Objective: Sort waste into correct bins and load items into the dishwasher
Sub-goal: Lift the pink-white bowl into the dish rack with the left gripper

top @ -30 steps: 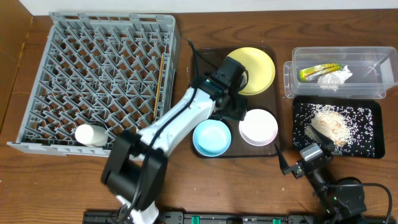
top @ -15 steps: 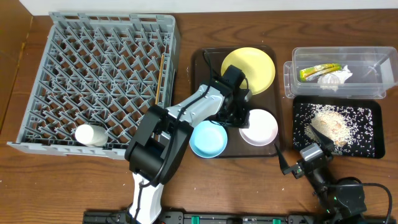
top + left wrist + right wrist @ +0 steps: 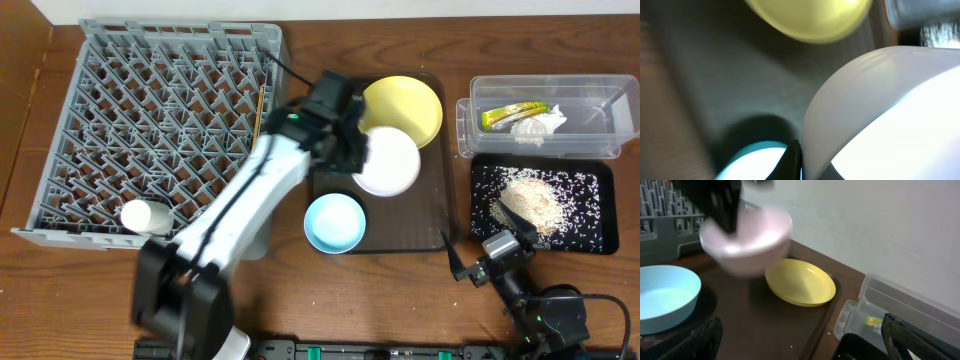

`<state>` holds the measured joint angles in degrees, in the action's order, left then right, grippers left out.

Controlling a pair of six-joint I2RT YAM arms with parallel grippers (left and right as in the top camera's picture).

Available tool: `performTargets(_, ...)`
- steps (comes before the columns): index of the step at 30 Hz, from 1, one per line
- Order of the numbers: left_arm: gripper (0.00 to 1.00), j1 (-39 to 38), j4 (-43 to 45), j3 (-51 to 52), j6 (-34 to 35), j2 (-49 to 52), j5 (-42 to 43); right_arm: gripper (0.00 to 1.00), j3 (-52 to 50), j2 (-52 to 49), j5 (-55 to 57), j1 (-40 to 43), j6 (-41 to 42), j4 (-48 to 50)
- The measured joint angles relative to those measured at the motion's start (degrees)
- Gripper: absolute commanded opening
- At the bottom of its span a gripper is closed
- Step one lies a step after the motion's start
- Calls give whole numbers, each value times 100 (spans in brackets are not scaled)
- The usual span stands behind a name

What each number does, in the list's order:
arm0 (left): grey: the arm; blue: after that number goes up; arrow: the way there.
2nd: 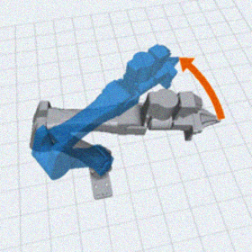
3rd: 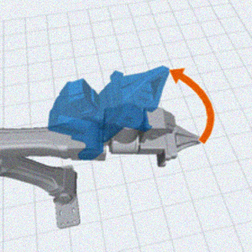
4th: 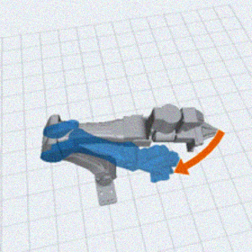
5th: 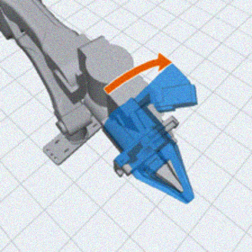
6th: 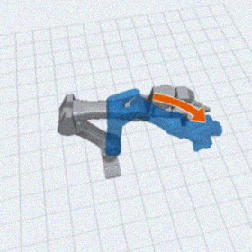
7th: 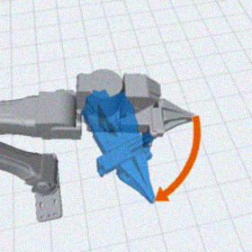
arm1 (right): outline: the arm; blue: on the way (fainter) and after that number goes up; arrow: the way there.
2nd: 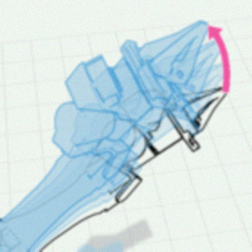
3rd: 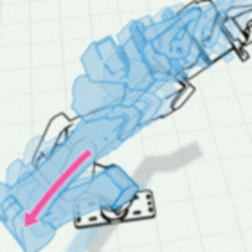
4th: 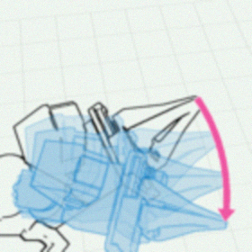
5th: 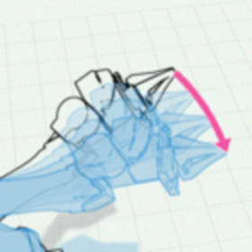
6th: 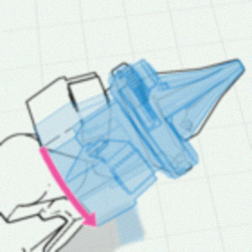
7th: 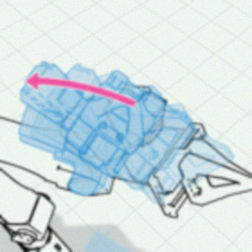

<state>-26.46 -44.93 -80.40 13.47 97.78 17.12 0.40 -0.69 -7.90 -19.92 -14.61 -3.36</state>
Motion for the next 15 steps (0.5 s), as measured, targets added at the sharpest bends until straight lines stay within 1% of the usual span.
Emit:
performTargets(3, 8, 243, -525, -48, -2, -708, -1499, 99, 0, 0, 0, 0, 0, 0)
performTargets(4, 8, 358, -658, -48, 0, -938, -2135, 99, 0, 0, 0, 0, 0, -2)
performTargets(6, 8, 597, -693, -50, 0, -1224, -3147, 99, 0, 0, 0, 0, 0, -2)
performTargets(9, 8, 1005, -595, -55, 0, -1401, -4391, 99, 0, 0, 0, 0, 0, -2)
performTargets(12, 8, 1449, -365, -55, 0, -1331, -5169, 99, 0, 0, 0, 0, 0, -2)
performTargets(15, 8, 1899, 48, -55, -9, -1154, -5604, 99, 0, 0, 2, 0, 0, -2)
